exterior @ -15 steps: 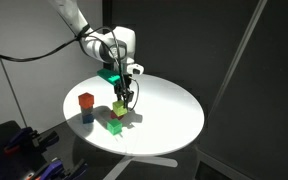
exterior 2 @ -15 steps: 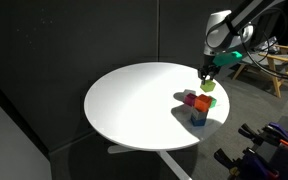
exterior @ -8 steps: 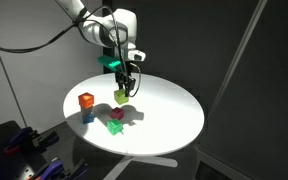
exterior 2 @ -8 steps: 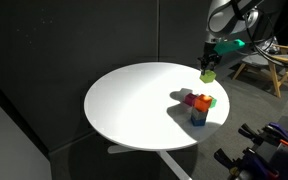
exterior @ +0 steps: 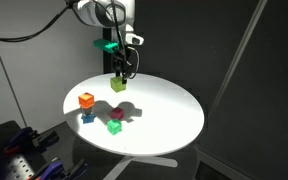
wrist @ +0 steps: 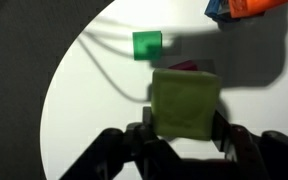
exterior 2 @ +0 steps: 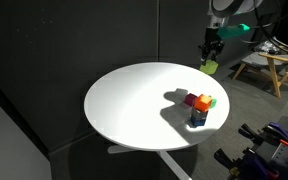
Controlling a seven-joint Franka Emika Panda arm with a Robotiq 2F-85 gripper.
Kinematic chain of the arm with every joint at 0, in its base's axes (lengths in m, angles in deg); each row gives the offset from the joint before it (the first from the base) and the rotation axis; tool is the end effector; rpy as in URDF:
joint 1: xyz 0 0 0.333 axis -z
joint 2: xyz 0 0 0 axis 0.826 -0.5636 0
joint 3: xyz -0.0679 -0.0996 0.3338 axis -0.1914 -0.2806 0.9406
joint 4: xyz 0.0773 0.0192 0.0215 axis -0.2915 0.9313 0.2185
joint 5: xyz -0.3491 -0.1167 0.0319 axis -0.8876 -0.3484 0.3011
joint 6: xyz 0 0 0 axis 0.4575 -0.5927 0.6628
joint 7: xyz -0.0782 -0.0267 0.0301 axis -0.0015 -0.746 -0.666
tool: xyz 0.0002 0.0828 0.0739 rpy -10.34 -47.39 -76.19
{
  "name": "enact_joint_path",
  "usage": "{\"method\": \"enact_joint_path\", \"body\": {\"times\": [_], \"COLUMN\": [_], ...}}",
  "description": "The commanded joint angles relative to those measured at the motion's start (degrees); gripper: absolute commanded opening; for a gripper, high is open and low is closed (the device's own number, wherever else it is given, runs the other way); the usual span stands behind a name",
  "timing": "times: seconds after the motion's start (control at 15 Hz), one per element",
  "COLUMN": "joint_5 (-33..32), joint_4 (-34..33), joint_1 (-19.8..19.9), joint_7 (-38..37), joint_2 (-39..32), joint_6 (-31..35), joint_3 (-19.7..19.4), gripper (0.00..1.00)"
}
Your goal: Put the yellow block on top of the stack on the left
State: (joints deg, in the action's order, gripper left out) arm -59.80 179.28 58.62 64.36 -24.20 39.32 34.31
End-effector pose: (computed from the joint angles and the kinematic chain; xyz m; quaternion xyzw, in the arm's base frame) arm 0.5257 -0.0808 0.4169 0.9913 -0.1292 -0.0106 0.0213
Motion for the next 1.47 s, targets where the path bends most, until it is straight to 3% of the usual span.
{"method": "enact_joint_path", "body": {"times": [0.0,0.47,1.4], "joint_5": [1.18,1.89,1.2], "joint_4": [-1.45,-1.48,3.57], "joint_1": [0.03,-0.73,-3.13], "joint_7": [0.33,1.47,3.93], "joint_2": [3.12,5.89,9.83], "joint_6": [-5.0,-8.1,-7.66], "joint_3": [1.11,3.21,5.63], "gripper": [0.31,0.31,0.31]}}
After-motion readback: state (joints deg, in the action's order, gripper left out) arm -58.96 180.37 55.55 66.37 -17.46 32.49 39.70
